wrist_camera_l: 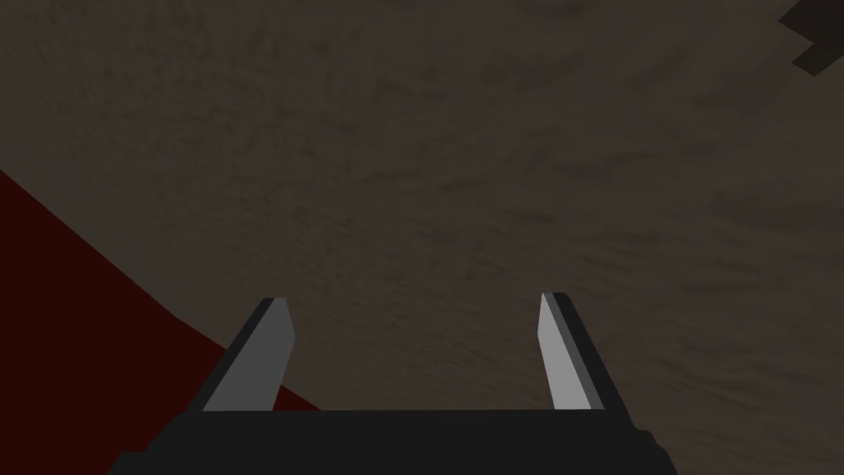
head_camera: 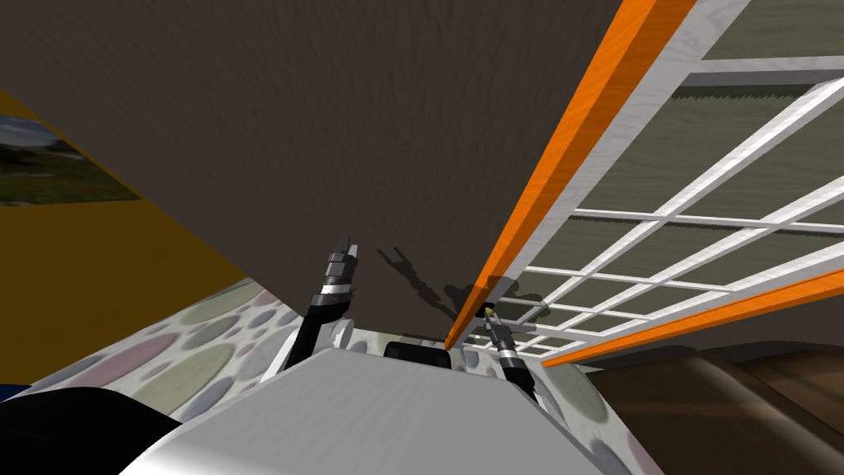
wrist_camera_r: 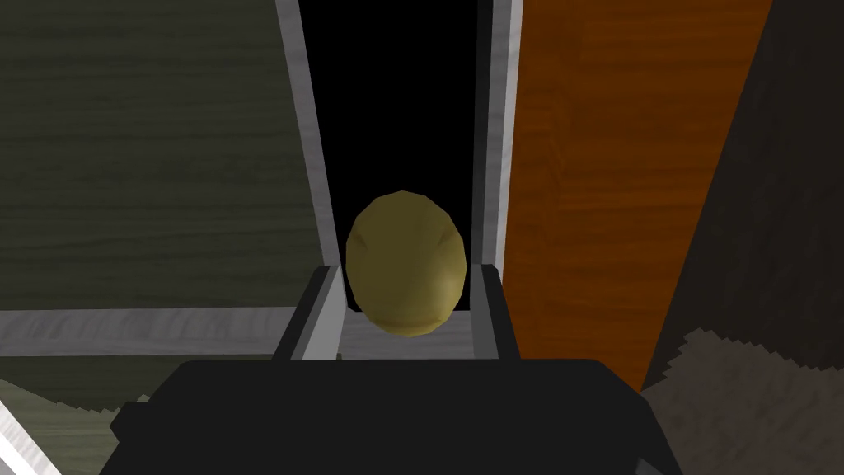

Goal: Pull the door open

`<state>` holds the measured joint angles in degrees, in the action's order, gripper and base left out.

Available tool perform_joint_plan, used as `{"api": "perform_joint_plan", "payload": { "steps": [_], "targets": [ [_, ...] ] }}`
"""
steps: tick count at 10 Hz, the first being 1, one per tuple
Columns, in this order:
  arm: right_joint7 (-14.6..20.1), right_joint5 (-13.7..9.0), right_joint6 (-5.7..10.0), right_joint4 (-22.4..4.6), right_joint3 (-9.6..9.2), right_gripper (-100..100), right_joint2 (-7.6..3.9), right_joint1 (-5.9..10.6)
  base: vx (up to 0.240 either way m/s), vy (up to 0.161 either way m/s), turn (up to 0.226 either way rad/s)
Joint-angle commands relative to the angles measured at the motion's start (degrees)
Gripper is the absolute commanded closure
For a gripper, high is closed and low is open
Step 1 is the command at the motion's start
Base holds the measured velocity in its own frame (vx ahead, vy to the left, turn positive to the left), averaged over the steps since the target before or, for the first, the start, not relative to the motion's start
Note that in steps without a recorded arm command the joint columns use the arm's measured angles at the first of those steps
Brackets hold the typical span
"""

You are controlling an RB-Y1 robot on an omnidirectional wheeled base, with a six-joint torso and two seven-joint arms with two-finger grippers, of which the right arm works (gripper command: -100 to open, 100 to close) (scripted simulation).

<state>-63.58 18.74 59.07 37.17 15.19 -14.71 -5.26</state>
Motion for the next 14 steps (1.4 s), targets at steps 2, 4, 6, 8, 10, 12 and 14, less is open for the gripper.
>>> {"api": "perform_joint_plan", "payload": {
  "steps": [2, 4, 6, 8, 10, 12, 14],
  "targets": [
    [1.73, -0.69, -0.1, 0.04, -0.34, 100, -0.09, 0.02, -0.014, -0.005, 0.011],
    [3.77, -1.48, -0.2, 0.1, -0.76, 100, -0.17, 0.06, -0.044, -0.018, 0.043],
    [5.68, -2.23, -0.29, 0.16, -1.16, 100, -0.24, 0.1, -0.029, -0.015, 0.037],
    [7.6, -2.97, -0.38, 0.22, -1.56, 100, -0.32, 0.13, -0.027, -0.012, 0.031],
    [10.39, -4.03, -0.51, 0.3, -2.13, 100, -0.42, 0.18, -0.037, -0.013, 0.044],
    [13.22, -5.11, -0.64, 0.38, -2.7, 100, -0.53, 0.23, -0.039, -0.017, 0.05],
    [16.28, -6.25, -0.78, 0.47, -3.32, 100, -0.65, 0.29, -0.041, -0.019, 0.047]
  ]
}}
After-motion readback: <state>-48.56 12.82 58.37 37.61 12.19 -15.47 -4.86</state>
